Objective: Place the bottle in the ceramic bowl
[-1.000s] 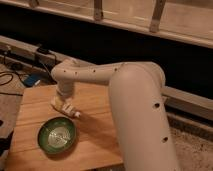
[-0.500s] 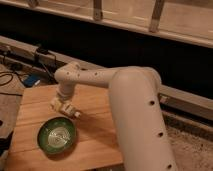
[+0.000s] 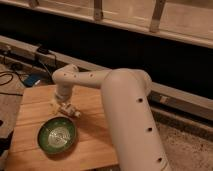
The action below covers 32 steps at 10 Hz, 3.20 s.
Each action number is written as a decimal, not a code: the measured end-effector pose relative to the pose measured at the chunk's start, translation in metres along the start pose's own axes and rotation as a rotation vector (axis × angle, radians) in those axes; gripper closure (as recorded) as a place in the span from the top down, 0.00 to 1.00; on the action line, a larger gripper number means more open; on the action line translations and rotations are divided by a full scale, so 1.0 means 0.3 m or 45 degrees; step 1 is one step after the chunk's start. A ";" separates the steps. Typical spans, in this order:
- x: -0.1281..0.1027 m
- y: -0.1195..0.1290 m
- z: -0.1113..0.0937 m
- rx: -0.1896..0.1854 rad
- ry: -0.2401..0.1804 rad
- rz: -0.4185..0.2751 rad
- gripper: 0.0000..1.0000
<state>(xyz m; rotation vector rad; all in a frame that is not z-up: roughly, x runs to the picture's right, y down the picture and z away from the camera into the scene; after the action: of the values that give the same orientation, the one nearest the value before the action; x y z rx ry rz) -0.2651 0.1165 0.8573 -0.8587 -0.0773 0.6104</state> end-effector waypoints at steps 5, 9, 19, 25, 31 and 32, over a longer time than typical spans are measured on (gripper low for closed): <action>0.018 -0.049 0.097 -0.017 0.073 0.053 0.65; 0.032 -0.049 0.108 -0.021 0.082 0.060 0.60; -0.041 -0.009 -0.151 0.118 -0.047 -0.035 0.00; 0.035 0.104 -0.424 0.178 0.185 -0.072 0.00; 0.241 0.374 -0.411 0.090 0.330 0.035 0.00; 0.270 0.415 -0.408 0.072 0.329 0.066 0.00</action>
<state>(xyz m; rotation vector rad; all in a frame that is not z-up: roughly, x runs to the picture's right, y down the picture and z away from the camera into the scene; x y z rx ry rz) -0.2199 0.1373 0.6714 -0.8799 0.1958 0.5430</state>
